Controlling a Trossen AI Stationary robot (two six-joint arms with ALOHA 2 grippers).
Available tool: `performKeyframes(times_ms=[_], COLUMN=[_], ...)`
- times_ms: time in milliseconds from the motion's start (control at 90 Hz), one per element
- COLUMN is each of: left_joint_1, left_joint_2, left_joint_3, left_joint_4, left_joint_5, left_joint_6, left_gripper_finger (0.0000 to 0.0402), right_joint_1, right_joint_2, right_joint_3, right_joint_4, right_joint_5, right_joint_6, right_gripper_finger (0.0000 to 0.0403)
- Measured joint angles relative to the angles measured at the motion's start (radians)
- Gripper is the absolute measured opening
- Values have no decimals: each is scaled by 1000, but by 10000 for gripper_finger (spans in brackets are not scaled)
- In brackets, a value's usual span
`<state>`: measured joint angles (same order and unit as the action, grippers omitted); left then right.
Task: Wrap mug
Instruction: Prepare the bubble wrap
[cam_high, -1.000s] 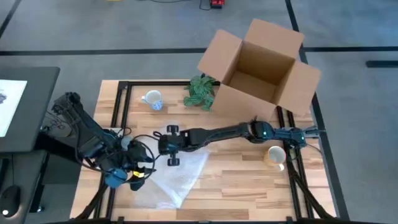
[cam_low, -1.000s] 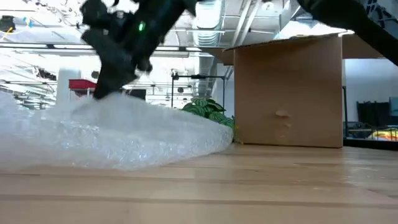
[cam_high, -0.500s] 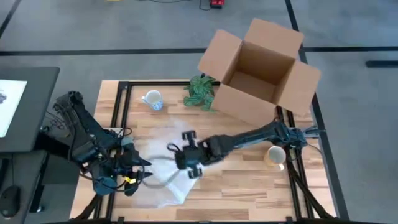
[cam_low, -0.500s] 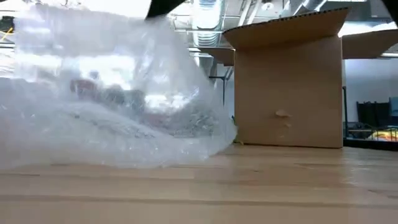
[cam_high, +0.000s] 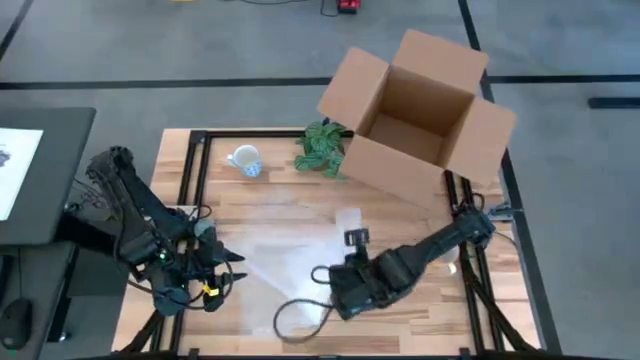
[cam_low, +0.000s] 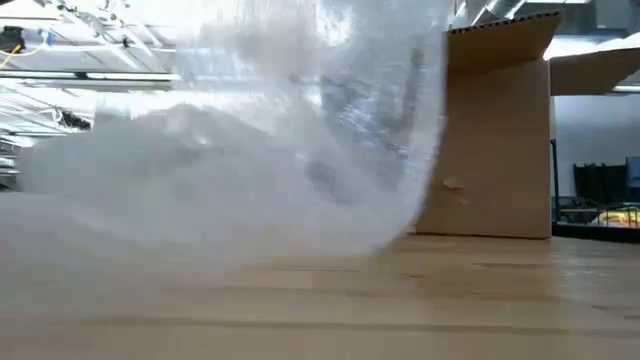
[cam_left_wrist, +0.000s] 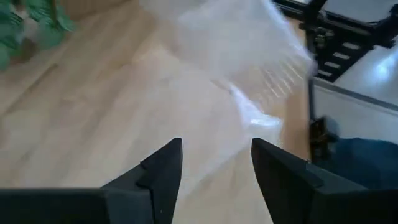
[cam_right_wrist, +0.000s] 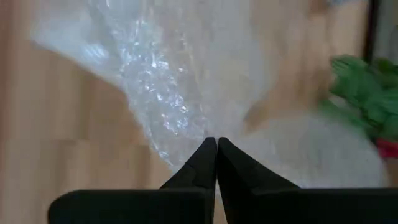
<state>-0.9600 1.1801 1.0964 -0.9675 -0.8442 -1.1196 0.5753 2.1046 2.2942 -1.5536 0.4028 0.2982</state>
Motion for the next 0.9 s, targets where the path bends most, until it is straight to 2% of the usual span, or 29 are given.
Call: performKeyframes(times_ms=[100, 189, 411, 578, 778, 900], left_joint_1=[21, 73, 276, 357, 384, 412], left_joint_2=[0, 0, 15, 117, 310, 413], left_joint_3=[-69, -135, -281, -309, -310, -295], left_joint_4=[61, 171, 592, 720, 812, 804], left_joint_5=[20, 116, 373, 515, 527, 470], left_joint_6=[70, 226, 711, 1079, 1248, 1209], left_gripper_finger=[173, 173, 173, 173, 179, 181], right_joint_1=[45, 64, 79, 71, 70, 70], right_joint_2=[-28, -70, -118, -110, -108, -108], right_joint_3=[-3, -25, -38, -39, -39, -39], right_joint_4=[-21, -2, -3, -13, -17, -16], right_joint_5=[-5, 19, 93, 96, 96, 96], right_joint_6=[48, 71, 111, 112, 114, 114], right_gripper_finger=[0, 0, 0, 0, 0, 0])
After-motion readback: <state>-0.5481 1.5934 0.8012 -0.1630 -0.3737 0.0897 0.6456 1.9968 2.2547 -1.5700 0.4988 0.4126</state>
